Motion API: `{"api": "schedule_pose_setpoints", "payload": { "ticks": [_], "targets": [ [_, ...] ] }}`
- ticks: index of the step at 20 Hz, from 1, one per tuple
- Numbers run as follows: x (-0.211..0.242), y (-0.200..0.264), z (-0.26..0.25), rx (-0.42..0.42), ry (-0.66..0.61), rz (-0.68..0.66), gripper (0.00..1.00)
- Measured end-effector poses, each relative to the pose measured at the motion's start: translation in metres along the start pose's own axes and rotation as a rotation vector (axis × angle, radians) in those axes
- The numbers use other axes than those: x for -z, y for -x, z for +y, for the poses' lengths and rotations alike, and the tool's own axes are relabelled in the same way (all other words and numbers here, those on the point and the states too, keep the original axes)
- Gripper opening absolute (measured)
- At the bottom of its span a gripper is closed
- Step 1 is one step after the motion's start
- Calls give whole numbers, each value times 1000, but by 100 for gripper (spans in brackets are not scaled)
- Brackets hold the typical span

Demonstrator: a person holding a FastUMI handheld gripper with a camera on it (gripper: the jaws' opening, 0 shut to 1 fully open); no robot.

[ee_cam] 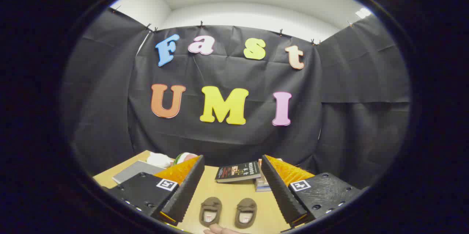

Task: Open the storage box then place both shoes into the box .Put the left shoe in first, then the right shoe, with the right side of both shoes facing outward in a uniform manner.

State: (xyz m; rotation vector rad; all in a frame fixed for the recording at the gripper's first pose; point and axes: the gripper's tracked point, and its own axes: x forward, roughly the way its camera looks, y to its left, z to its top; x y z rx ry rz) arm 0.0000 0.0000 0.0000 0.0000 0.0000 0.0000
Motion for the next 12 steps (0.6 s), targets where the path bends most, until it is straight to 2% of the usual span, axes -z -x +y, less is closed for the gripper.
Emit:
{"api": "schedule_pose_setpoints", "payload": {
  "ticks": [6, 12],
  "targets": [
    [2, 4, 10, -67, 7, 14, 95],
    [13, -1, 2, -77, 6, 32, 95]
  ]
}}
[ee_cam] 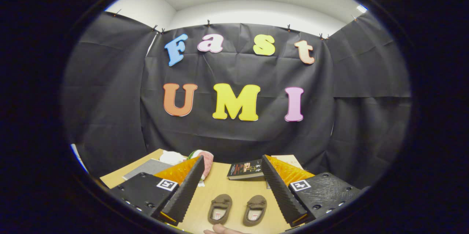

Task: Open the storage box then place both shoes into the box .Put the left shoe in first, then the right shoe, with the right side of both shoes facing outward in a uniform manner.

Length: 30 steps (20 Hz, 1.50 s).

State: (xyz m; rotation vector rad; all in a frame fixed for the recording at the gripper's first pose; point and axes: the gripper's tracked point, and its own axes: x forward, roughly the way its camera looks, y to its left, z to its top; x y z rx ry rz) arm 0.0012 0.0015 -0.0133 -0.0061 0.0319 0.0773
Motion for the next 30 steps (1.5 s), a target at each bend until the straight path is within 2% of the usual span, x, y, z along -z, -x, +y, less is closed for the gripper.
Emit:
{"api": "schedule_pose_setpoints", "payload": {
  "ticks": [9, 14, 19, 22, 27, 30],
  "targets": [
    [16, -16, -3, -26, -3, 40, 95],
    [47, -45, 14, -78, -5, 107, 95],
    [89, -89, 59, -185, -67, 207, 95],
    [115, -113, 105, -325, -144, 285, 96],
    [176, -148, 170, -487, -226, 461, 96],
    [208, -167, 185, -508, -297, 551, 96]
  ]
}}
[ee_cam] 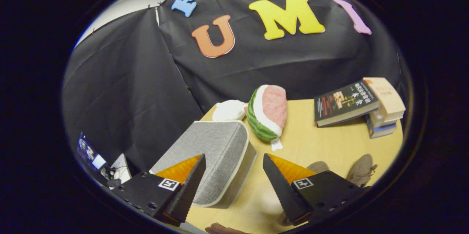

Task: Open the storage box then place both shoes into the box .Put the left shoe in first, then the right shoe, with the right side of both shoes facing outward in a uniform manner.

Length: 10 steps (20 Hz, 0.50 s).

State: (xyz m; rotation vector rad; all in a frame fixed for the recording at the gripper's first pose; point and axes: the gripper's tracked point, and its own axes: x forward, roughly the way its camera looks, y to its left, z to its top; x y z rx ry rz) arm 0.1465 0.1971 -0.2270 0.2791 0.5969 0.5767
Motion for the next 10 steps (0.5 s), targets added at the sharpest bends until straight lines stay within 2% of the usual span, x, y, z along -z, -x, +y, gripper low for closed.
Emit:
{"api": "schedule_pose_setpoints", "payload": {
  "ticks": [5, 10],
  "targets": [
    [24, -51, 5, -143, -225, 148, 96],
    [39, -63, 15, -305, -457, 254, 97]
  ]
}}
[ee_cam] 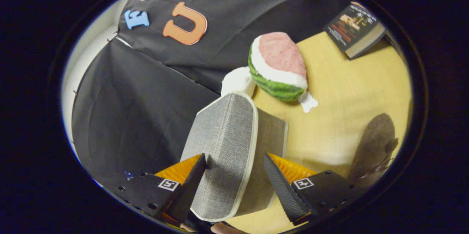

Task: Open the storage box then place both shoes into the box .Put the left shoe in first, then the right shoe, with the right side of both shoes facing outward in a uniform manner.

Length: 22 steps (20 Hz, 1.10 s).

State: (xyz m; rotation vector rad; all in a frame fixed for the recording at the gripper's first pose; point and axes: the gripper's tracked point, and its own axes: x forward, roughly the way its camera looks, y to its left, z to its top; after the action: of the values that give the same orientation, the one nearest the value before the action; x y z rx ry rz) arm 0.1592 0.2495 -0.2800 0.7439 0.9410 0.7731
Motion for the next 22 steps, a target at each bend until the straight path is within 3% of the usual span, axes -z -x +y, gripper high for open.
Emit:
{"api": "schedule_pose_setpoints", "payload": {
  "ticks": [5, 7, 13, 14, 16, 17, 22],
  "targets": [
    [8, -4, 7, -123, -196, 57, 98],
    [10, -7, 11, -113, -190, 63, 79],
    [0, 12, 33, -112, -147, 47, 66],
    [-3, 16, 41, -126, -152, 43, 58],
    [-9, 27, 58, -144, -140, 21, 57],
    [-13, 27, 53, -99, -145, -7, 48],
    [-24, 38, 80, -112, -163, -43, 2]
  ]
}}
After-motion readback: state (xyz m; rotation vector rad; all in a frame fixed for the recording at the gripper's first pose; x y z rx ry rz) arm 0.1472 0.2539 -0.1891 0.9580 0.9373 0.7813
